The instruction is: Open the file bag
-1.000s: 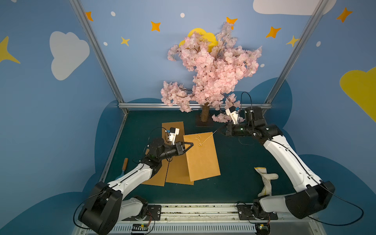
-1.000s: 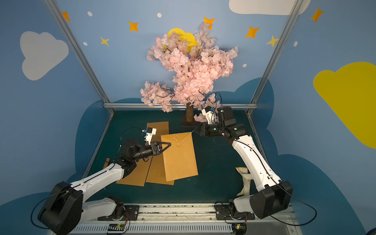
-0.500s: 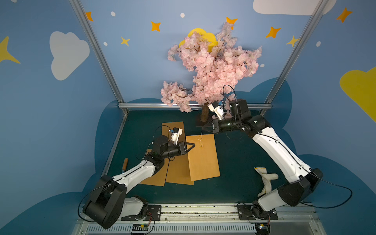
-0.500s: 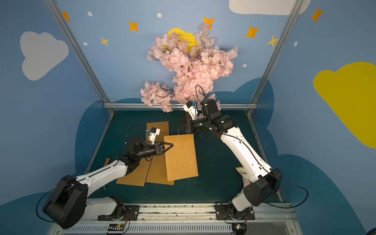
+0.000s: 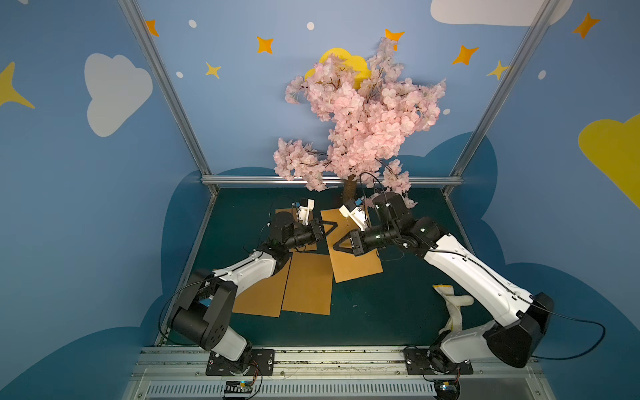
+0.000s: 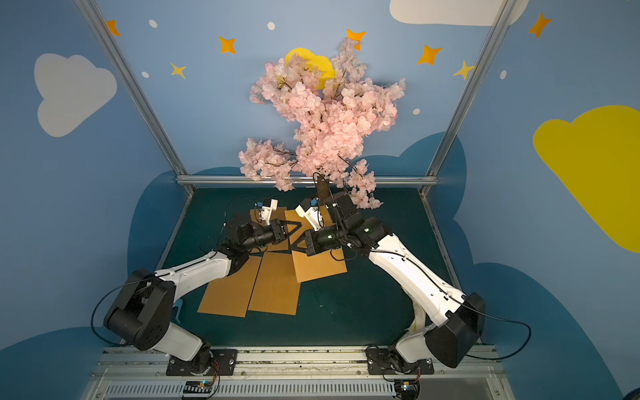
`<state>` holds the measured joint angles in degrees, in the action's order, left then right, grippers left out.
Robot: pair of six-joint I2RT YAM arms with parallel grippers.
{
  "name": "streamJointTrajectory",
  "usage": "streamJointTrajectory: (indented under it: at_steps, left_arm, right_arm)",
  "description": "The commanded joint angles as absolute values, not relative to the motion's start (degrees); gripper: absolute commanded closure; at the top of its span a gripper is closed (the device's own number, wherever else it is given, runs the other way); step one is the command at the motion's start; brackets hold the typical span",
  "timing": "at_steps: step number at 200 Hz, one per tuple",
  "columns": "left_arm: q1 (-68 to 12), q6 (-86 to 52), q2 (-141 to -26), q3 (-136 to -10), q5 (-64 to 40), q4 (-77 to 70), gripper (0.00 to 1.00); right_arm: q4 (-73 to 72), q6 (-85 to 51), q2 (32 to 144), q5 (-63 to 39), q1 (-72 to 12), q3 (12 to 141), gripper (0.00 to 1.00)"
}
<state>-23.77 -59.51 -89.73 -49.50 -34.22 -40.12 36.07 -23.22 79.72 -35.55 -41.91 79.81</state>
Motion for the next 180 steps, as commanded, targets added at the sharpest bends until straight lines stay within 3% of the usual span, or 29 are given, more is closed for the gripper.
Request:
streamJointTrajectory:
  at_steps: [1, 85, 180]
  left_arm:
    - [-22.08, -63.41, -90.43, -52.25, -34.60, -45.26, 0.97]
    - [-20.02, -63.56, -84.91, -49.22, -37.94, -45.00, 0.97]
    - [-19.95, -60.87, -75.20, -39.64, -41.91, -42.08, 0.98]
  right_arm:
    - [34.07, -24.13, 74.98, -33.92, -41.50, 77.35, 1.00]
    - [42.07, -21.21, 64.57, -31.99, -26.45, 71.92, 1.00]
    - [43.37, -17.82, 70.77, -33.96, -18.66, 81.03, 1.00]
